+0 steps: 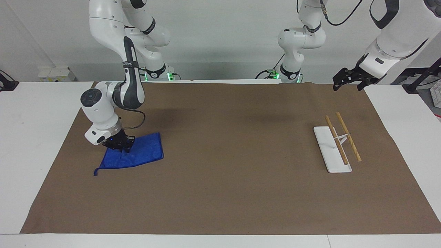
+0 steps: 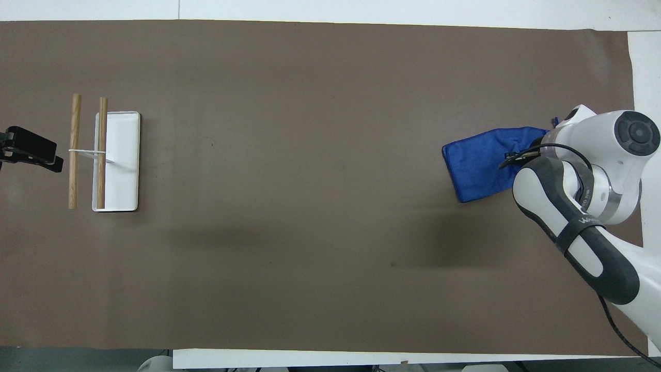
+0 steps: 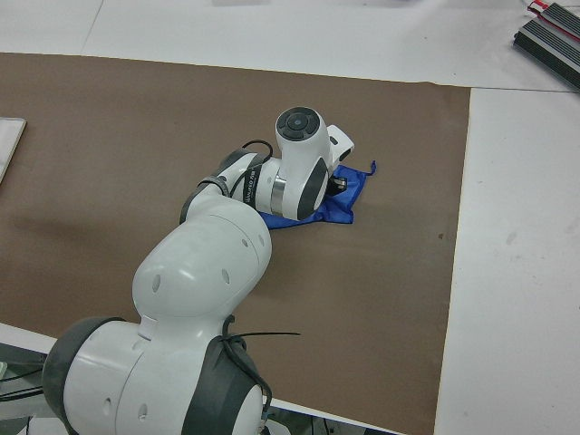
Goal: Right arm passes towel to left arm to hang
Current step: 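Grasp the blue towel edge with the right gripper and lift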
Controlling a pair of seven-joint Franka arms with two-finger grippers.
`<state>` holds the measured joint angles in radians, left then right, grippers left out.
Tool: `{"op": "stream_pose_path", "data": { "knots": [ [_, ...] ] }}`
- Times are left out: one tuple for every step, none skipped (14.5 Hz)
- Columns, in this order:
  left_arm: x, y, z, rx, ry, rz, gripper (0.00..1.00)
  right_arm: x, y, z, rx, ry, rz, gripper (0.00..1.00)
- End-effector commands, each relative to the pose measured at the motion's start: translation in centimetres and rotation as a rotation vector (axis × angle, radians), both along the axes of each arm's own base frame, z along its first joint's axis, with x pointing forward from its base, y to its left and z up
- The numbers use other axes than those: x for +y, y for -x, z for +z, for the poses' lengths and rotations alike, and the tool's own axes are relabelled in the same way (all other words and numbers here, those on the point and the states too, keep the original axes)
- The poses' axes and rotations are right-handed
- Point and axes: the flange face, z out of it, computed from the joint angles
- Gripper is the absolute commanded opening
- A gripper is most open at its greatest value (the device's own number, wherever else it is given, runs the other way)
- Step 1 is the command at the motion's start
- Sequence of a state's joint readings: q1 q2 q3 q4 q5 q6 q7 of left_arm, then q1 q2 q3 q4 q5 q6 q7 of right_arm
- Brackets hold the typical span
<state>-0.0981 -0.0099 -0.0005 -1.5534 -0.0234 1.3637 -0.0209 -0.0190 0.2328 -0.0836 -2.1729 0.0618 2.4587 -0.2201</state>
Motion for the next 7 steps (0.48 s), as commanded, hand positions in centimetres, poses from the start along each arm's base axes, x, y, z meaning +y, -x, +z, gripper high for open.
{"op": "stream_pose_path", "data": {
  "knots": [
    [0.2, 0.5, -0.1, -0.012, 0.003, 0.012, 1.0, 0.5, -0.2, 0.5, -0.009, -0.029, -0.01, 0.0],
    [0.2, 0.5, 0.0, -0.014, 0.003, 0.012, 1.0, 0.9, -0.5, 1.7, -0.008, -0.039, -0.036, 0.0],
    [0.2, 0.5, -0.1, -0.012, 0.003, 0.012, 1.0, 1.5, -0.6, 2.7, 0.013, -0.049, -0.072, 0.0],
    [0.2, 0.5, -0.1, -0.012, 0.003, 0.012, 1.0, 3.1, -1.1, 4.5, 0.027, -0.062, -0.114, 0.0],
    [0.2, 0.5, 0.0, -0.014, 0.003, 0.012, 1.0, 4.8, -1.1, 6.0, 0.051, -0.073, -0.176, 0.0],
    [0.2, 0.5, 0.0, -0.014, 0.003, 0.012, 1.0, 6.8, -1.2, 7.7, 0.06, -0.082, -0.229, 0.0],
    [0.2, 0.5, -0.1, -0.012, 0.003, 0.012, 1.0, 9.3, -1.3, 9.2, 0.068, -0.09, -0.275, 0.0]
  ]
}}
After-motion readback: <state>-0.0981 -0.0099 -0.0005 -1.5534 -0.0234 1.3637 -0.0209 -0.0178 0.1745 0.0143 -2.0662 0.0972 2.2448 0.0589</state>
